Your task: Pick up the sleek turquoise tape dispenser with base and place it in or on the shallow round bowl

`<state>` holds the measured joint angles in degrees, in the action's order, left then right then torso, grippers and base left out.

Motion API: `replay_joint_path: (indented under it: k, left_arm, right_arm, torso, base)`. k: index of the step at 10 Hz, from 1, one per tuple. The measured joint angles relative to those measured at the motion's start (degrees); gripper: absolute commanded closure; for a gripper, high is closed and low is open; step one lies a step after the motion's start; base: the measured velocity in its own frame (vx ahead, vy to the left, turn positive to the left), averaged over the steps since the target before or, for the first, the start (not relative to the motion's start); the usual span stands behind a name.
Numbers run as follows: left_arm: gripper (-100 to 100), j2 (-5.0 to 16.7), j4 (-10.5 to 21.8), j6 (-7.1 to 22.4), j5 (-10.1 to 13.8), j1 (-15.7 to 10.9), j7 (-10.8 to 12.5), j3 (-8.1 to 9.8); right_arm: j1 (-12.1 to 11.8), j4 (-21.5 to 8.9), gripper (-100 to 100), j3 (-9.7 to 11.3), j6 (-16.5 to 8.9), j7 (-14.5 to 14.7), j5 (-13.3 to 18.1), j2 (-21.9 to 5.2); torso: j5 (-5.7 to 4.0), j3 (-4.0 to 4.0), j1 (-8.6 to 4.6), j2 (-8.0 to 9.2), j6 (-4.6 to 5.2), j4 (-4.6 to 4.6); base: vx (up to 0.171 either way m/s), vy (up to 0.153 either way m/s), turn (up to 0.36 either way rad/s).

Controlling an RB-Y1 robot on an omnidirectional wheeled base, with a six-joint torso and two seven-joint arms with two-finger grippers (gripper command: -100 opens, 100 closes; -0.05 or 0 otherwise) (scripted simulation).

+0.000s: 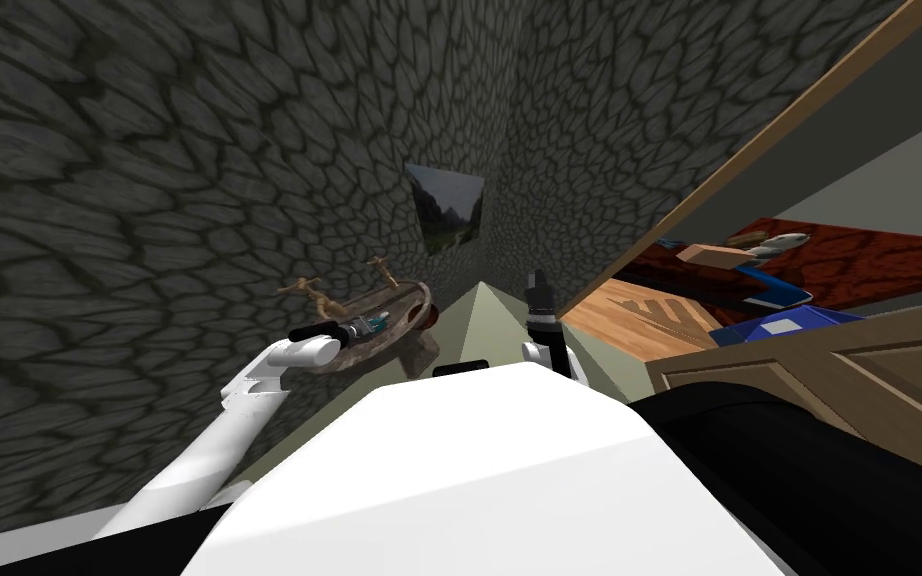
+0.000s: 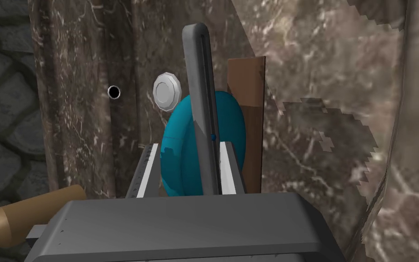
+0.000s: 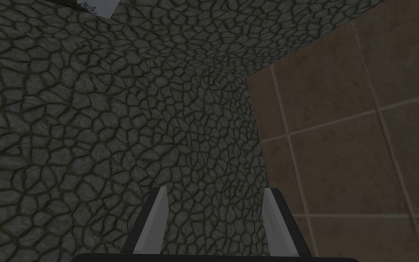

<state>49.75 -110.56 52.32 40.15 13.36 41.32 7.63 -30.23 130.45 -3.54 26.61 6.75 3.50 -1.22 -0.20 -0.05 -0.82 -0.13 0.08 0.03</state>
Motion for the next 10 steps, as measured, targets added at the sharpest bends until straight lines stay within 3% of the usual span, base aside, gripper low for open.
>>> replay_joint_path:
  k: [6, 10]
  left_arm:
    - [100, 4.7, -6.6, 5.4, 2.5, 0.4, 5.2, 2.57]
    - [100, 8.5, -11.3, 9.4, 4.7, 0.8, 9.0, 4.72]
  right_arm:
    - [0.0, 0.0, 0, 0.0, 0.0, 0.0, 0.0, 0.0]
    - [0.0, 0.0, 0, 0.0, 0.0, 0.0, 0.0, 0.0]
  torso:
    - [-0.02, -0.03, 0.07, -0.08, 0.02, 0.00]
    - [-0.08, -0.03, -0.27, -0.07, 0.04, 0.00]
  base:
    - [0.065, -0.146, 0.007]
    - [0.065, -0.208, 0.011]
